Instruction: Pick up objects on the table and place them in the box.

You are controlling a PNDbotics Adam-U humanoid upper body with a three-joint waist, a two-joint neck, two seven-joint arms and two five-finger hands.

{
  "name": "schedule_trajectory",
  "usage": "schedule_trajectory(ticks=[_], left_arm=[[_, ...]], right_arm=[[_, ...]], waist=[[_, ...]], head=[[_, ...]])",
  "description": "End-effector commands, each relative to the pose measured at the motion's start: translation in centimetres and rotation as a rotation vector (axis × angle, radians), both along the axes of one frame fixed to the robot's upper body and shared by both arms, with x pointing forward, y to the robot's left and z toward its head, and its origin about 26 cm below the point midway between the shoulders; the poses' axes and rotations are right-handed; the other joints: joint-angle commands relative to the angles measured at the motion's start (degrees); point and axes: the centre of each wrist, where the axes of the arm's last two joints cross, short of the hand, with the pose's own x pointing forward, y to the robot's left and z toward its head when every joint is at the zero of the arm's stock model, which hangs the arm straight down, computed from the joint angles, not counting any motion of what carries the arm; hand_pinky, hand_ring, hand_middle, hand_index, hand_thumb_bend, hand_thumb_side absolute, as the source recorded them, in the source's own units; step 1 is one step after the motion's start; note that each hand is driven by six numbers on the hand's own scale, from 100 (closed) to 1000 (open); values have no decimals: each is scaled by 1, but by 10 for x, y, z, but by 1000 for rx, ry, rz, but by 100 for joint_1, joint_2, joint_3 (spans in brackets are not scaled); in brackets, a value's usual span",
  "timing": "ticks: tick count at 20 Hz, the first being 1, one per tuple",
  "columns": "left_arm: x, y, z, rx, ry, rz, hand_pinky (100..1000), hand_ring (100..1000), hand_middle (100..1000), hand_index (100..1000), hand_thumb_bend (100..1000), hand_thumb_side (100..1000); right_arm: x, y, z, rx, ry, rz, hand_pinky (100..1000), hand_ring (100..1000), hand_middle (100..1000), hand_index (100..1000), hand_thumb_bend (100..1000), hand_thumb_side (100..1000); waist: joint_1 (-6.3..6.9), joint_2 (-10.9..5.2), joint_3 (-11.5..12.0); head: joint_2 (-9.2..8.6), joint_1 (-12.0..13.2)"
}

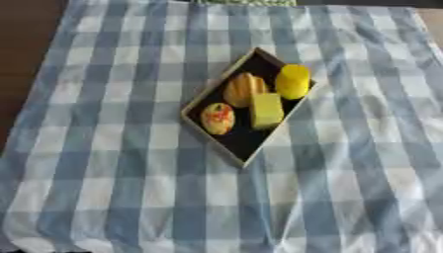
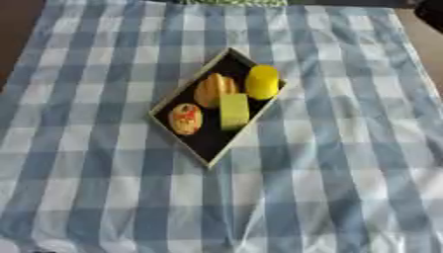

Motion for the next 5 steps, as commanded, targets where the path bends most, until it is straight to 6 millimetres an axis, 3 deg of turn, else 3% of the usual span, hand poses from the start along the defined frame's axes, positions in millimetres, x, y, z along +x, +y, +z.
schedule_trajectory(ticks=[1,5], left_arm=[[-12,13,2,-52,-43,53,807,744,674,820,100,629],[-17,25,-16,-109,-12,90,803,739,667,816,100,635]], right_arm=[[-5,-3,9,-9,-56,-3,887,987,653,793,100,470],[-5,-4,4,6,-70,-4,886,985,653,796,100,470]], waist=[[-97,-207,19],[-138,-222,43]], head=[[23,-7],[23,-7]])
